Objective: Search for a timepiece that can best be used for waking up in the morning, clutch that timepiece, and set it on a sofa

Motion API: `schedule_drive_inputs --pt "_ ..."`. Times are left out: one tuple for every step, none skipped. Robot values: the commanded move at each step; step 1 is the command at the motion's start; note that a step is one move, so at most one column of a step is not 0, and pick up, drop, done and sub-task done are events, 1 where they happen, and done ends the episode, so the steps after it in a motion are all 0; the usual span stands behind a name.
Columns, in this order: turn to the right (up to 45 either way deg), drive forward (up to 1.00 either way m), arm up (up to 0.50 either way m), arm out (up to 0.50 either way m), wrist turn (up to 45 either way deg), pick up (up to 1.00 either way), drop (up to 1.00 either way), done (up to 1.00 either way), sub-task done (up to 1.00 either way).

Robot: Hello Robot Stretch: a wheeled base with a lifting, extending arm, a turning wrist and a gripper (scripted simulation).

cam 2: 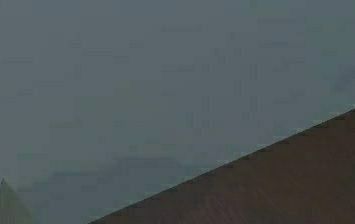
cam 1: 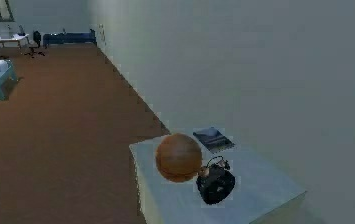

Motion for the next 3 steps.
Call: schedule_drive_inputs --pt "-45.0 0.0 0.0 0.0 0.0 0.0 0.0 0.0 0.0" --pt "-27.0 0.0 0.0 0.0 0.0 0.0 0.0 0.0 0.0" --pt "0.0 0.0 0.5 0.0 0.0 0.0 0.0 0.0 0.0"
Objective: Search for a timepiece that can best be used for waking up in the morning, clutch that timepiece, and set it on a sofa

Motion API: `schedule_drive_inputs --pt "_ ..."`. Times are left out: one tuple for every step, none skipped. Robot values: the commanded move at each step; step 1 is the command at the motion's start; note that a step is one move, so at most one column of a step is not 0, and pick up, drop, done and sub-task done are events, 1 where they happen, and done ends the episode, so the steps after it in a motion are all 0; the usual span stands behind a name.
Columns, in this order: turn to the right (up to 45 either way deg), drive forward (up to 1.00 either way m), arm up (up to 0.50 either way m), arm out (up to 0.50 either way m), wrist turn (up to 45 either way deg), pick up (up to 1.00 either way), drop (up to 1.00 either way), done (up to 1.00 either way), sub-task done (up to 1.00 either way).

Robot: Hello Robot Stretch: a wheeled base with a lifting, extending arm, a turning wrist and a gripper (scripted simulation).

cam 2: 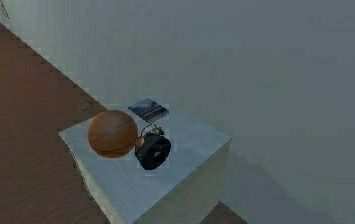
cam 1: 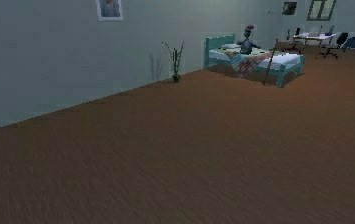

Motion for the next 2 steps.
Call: schedule_drive_inputs --pt "0.0 0.0 0.3 0.0 0.0 0.0 0.0 0.0 0.0" --pt "0.0 0.0 0.0 0.34 0.0 0.0 0.0 0.0 0.0"
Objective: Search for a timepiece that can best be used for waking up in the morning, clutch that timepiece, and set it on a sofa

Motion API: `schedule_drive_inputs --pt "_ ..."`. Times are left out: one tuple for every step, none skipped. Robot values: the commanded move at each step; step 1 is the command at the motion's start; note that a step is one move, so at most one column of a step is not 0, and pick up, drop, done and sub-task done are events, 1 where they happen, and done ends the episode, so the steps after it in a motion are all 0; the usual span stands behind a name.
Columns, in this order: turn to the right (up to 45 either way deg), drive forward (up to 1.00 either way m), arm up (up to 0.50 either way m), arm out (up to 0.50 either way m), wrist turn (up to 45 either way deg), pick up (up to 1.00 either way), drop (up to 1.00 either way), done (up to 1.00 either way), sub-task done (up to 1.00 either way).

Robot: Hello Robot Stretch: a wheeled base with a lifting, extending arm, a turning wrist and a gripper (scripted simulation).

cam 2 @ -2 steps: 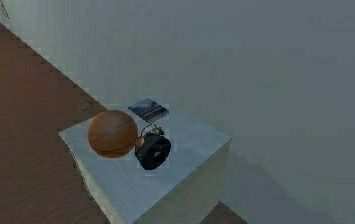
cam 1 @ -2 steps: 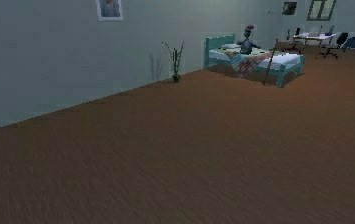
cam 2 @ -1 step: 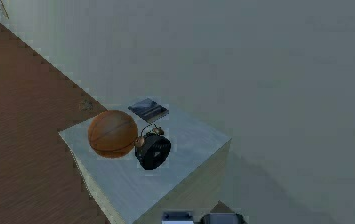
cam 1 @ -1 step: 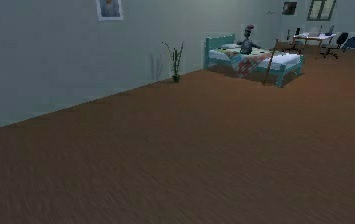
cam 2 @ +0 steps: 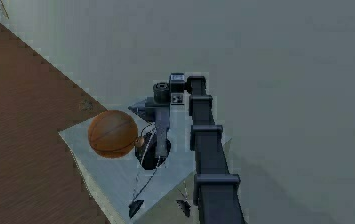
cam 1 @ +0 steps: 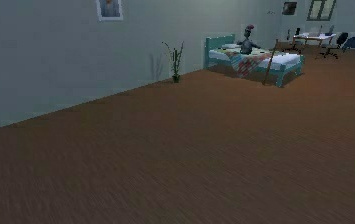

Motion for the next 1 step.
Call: schedule_drive_inputs --pt "0.0 0.0 0.0 0.0 45.0 0.0 0.0 0.0 0.0"
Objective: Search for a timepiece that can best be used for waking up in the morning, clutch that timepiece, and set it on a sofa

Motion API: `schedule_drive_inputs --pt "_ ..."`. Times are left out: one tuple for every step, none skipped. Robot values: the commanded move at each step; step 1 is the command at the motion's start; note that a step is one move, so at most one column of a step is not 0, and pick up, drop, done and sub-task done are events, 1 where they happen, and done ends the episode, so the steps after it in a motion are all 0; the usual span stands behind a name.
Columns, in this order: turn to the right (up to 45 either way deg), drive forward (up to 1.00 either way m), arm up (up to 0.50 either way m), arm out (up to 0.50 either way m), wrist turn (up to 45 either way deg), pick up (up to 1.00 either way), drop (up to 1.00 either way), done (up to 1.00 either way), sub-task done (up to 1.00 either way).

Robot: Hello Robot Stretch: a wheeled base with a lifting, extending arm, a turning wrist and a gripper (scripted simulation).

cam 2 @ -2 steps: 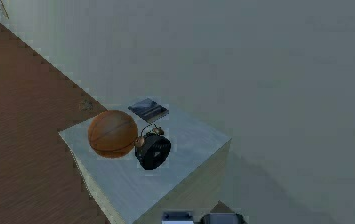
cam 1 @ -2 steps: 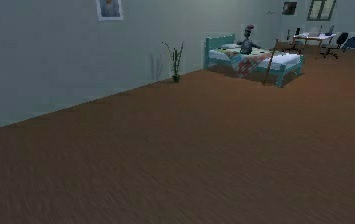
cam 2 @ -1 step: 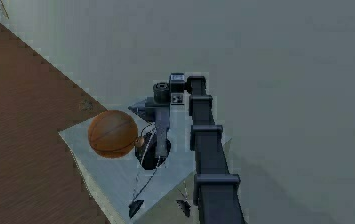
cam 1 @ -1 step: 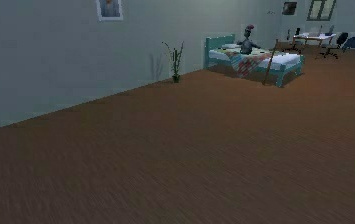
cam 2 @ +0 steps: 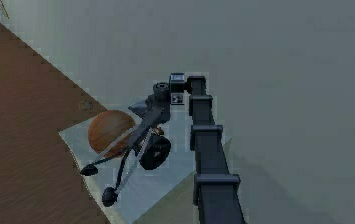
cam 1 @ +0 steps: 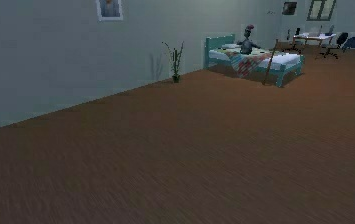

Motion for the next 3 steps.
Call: schedule_drive_inputs --pt "0.0 0.0 0.0 0.0 45.0 0.0 0.0 0.0 0.0" --pt "0.0 0.0 0.0 0.0 45.0 0.0 0.0 0.0 0.0" --pt "0.0 0.0 0.0 0.0 9.0 0.0 0.0 0.0 0.0"
